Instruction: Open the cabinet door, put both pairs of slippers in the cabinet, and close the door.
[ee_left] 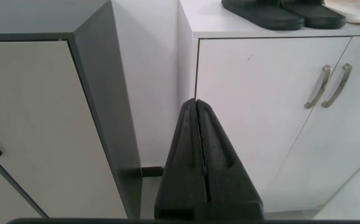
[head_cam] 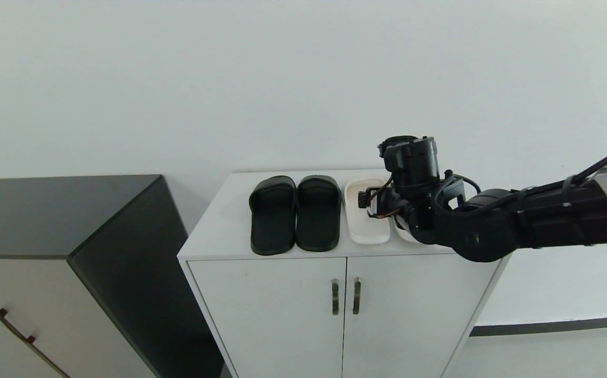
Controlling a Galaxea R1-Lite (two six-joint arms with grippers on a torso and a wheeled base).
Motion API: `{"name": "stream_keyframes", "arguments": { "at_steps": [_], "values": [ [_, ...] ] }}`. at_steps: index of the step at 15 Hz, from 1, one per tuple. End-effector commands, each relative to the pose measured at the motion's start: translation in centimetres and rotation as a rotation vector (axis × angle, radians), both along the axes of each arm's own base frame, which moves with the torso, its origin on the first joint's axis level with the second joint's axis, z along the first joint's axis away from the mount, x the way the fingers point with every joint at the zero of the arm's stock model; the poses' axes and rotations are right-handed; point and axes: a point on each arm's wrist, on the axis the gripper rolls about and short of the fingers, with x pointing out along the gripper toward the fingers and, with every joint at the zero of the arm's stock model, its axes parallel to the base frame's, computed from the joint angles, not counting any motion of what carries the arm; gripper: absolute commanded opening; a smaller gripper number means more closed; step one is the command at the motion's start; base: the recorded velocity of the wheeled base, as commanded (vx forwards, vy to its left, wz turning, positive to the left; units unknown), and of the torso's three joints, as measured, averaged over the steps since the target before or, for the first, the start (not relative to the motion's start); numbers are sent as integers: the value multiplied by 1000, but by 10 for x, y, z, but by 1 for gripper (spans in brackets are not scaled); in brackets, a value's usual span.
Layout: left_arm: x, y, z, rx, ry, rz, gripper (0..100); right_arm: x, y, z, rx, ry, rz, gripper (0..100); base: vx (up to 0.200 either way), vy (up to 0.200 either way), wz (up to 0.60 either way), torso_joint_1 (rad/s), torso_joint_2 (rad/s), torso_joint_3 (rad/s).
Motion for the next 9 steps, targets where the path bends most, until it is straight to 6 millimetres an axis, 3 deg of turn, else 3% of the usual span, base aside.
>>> {"name": "stream_keyframes", "arguments": {
  "at_steps": [1, 5, 9],
  "values": [
    [0, 0, 0, 0, 1, 1, 0, 25, 1, -15, -4, 8, -33, 100, 0, 0, 0, 0, 0, 0],
    [0, 0, 0, -2, 1, 1, 0, 53, 5, -18, 18, -24, -63, 100, 0, 0, 0, 0, 0, 0],
    [0, 0, 0, -2, 1, 1, 0, 67, 6, -26, 19, -28, -79, 100, 0, 0, 0, 0, 0, 0]
  ]
}}
